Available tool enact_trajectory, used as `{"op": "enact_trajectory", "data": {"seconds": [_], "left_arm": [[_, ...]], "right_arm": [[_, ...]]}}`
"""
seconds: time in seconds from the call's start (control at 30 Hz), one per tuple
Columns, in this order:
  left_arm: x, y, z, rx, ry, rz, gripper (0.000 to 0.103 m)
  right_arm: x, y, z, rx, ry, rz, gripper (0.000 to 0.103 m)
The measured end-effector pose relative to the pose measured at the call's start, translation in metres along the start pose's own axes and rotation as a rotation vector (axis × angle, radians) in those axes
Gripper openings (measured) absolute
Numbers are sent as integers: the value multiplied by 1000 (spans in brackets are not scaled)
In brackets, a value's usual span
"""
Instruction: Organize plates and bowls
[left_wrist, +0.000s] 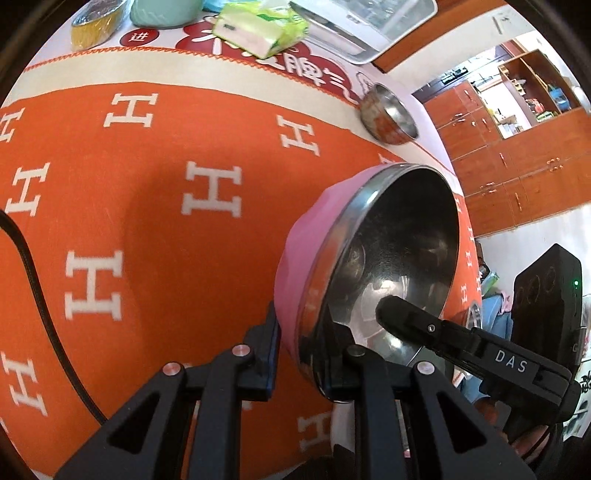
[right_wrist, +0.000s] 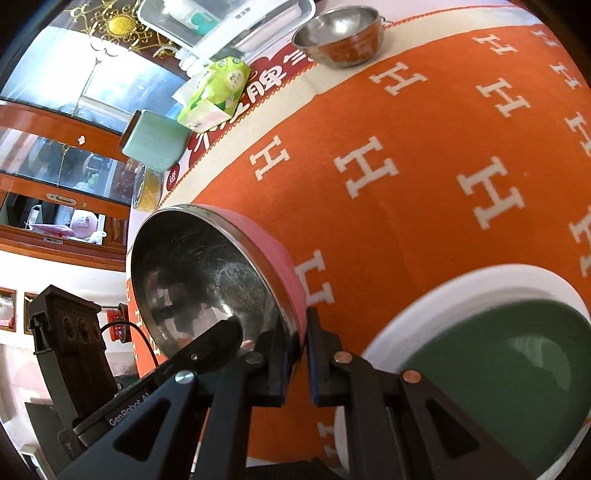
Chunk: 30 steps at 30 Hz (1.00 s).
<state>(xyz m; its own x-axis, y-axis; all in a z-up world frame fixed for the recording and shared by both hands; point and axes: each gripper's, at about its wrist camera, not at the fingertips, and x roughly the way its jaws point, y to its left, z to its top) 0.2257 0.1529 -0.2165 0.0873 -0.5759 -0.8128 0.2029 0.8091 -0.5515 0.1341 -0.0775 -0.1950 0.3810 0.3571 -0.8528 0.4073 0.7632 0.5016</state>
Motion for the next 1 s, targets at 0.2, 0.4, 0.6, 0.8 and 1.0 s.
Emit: {"op": "enact_trajectory", "data": {"seconds": [0.2,0.4,0.6,0.8,1.0], "left_arm": [[-10,-22,-18,24,-10,3,16],[-18,-46,-35,81,-16,18,16],[-23,-66,-47,124,-9,23,16],[-20,-93,-54,186,-3,18,16],[-6,-117,-60,230,32,21,17]], "right_arm": [[-30,-6,-17,-9,-56,-8,8],[-58,-14,-34,-8,-112,-14,7],[-81,-25,-48,4,-153,-28,7],[-103,-35,-57,12,-210,-59,7],[-117,-58,-63,60,-229,-68,7]]}}
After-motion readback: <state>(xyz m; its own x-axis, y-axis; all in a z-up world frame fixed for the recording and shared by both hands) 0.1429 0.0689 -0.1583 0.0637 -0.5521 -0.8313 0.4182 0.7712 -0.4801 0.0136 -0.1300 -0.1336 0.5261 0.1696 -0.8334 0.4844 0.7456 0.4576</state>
